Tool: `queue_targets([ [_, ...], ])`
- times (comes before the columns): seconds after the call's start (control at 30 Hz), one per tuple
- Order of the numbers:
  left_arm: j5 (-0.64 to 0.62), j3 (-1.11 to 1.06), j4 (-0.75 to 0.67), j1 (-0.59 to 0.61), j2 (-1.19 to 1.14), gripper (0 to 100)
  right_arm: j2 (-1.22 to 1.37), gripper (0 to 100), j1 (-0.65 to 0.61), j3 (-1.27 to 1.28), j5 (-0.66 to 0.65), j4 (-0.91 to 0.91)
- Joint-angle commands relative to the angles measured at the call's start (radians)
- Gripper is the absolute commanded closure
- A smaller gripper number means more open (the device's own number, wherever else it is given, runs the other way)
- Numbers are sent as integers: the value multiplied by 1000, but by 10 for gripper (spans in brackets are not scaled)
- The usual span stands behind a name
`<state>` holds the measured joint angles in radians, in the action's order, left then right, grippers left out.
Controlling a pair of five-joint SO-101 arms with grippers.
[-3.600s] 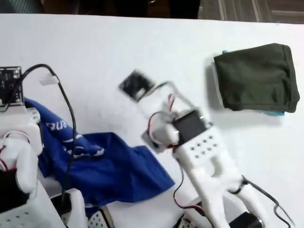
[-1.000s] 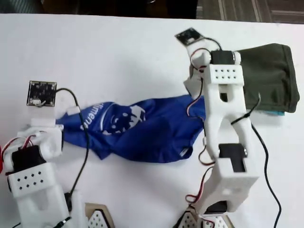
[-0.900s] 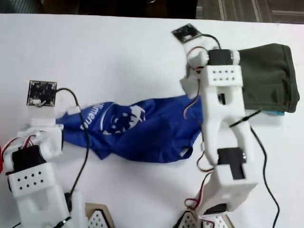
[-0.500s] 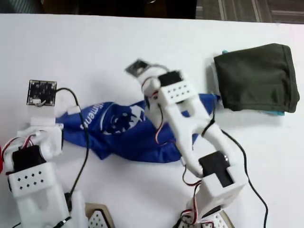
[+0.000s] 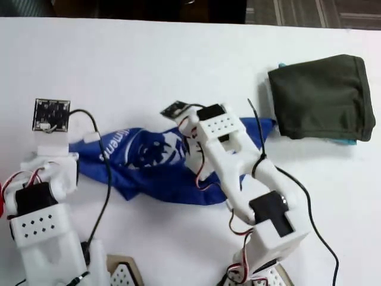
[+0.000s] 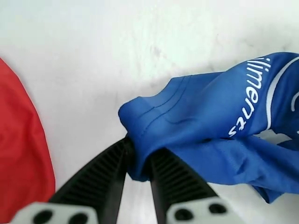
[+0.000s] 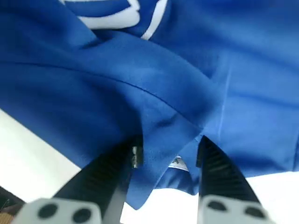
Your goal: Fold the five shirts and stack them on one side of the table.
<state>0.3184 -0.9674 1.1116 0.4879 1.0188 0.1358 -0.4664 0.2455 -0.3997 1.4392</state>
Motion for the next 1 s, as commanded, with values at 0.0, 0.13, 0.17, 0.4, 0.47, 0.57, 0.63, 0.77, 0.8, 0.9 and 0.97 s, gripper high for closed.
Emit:
queue_targets([
  [0.0, 6, 2, -21, -14, 18, 975, -111, 805, -4, -6, 49, -77],
  [0.13, 6, 2, -21, -11, 18, 975, -131, 802, -10, -3, 127, -162],
  [0.17, 6, 2, -21, -11, 18, 975, -131, 802, -10, 2, 129, -174],
  [0.4, 6, 1, -21, -11, 18, 975, 1, 800, -2, -3, 124, -182],
  [0.47, 6, 1, -21, -11, 18, 975, 58, 800, -4, -5, 124, -182],
  [0.57, 6, 1, -21, -11, 18, 975, 116, 800, -8, -5, 124, -183],
  [0.63, 6, 1, -21, -11, 18, 975, 133, 800, -8, -5, 124, -183],
  [0.77, 6, 1, -21, -11, 18, 975, 131, 819, -4, -6, 124, -185],
  [0.8, 6, 1, -21, -11, 18, 975, 131, 855, -4, -11, 124, -185],
  [0.9, 6, 1, -21, -11, 18, 975, 130, 986, 10, -43, 129, -179],
  [0.97, 6, 1, -18, -11, 18, 975, 105, 969, 39, -74, 132, -159],
])
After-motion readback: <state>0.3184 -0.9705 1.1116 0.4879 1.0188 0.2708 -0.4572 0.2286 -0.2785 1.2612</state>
